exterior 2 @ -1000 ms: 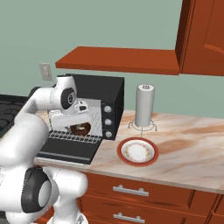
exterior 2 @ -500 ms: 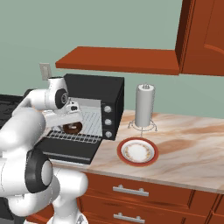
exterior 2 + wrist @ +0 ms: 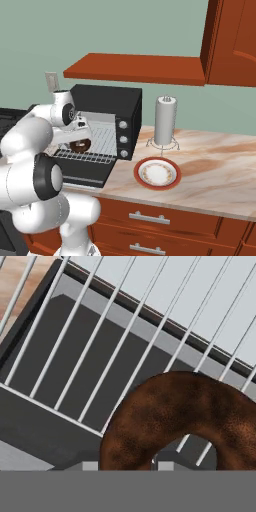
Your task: Pick up the bagel from the plate, place it on the toaster oven rack, close the door, and set the timer.
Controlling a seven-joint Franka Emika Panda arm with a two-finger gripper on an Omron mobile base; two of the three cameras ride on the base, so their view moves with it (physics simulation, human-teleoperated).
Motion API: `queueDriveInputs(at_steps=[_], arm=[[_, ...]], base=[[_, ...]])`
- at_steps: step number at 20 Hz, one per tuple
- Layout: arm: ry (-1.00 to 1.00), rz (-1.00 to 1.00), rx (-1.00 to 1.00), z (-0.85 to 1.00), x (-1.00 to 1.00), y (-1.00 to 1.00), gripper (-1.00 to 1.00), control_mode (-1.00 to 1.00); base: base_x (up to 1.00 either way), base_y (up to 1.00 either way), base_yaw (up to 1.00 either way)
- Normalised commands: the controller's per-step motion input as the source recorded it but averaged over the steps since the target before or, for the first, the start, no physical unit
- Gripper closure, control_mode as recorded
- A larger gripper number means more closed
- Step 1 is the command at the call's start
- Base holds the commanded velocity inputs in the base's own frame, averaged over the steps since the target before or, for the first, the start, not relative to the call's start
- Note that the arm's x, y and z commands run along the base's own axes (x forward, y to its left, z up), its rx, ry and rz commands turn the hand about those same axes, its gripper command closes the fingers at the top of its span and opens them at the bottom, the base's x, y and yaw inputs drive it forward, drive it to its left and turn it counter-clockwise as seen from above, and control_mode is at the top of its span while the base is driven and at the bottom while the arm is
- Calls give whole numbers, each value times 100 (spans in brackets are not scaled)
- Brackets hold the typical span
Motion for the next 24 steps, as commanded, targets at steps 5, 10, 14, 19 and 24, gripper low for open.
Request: queueDriveInputs(at_steps=[5, 10, 14, 19, 24], arm=[[-4, -1, -1, 0, 37, 17, 100, -100], [-5, -2, -1, -3, 34, 8, 100, -100], [-7, -2, -3, -8, 12, 8, -100, -100], [-6, -2, -1, -5, 2, 0, -100, -100], [-15, 0, 0, 12, -38, 0, -100, -100]], base=[[0, 0, 0], [0, 0, 0], [0, 0, 0], [0, 0, 0], [0, 0, 0]])
